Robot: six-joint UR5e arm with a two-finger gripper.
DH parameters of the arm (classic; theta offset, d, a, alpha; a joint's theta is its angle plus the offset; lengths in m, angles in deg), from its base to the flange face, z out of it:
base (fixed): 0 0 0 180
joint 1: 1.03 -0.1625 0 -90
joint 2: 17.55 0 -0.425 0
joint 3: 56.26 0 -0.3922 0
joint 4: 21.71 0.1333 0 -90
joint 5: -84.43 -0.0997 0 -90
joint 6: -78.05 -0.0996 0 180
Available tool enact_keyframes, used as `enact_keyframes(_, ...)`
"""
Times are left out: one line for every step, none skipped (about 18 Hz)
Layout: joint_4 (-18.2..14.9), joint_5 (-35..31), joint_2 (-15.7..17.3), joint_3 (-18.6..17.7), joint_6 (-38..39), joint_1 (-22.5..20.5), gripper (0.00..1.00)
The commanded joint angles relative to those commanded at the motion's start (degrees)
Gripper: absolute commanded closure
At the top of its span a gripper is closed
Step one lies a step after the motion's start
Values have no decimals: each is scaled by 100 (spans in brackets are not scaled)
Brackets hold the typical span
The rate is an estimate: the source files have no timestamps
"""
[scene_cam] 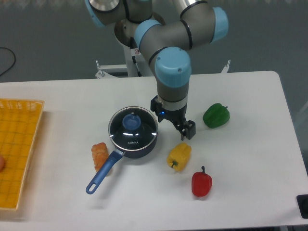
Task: Open the lid
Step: 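Move the gripper away from the green pepper toward the saucepan, then lower the gripper onto the glass lid's knob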
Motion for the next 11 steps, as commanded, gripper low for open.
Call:
enact_keyframes(-18,0,0,88,-9,-27,0)
enact_keyframes(-9,-9,9,106,-44,-44,0)
enact_keyframes(-18,-43,35,115,-44,-71,0)
enact_keyframes(-44,-44,53,167,-44,-88,0)
enact_keyframes(-175,-52,53,203,-35,-89,0)
enact_keyframes(-246,-87,62,186,-44,-89,0)
enact_keyframes(-246,-123,53,203,-44,-80,0)
enact_keyframes(-246,-105,53,177,-44,-62,0)
enact_keyframes(-229,-53,44,177,-27,-45,0)
enact_keyframes(-237,8,27,220,0,-27,0)
enact_keyframes(-246,35,44,221,17,77,0)
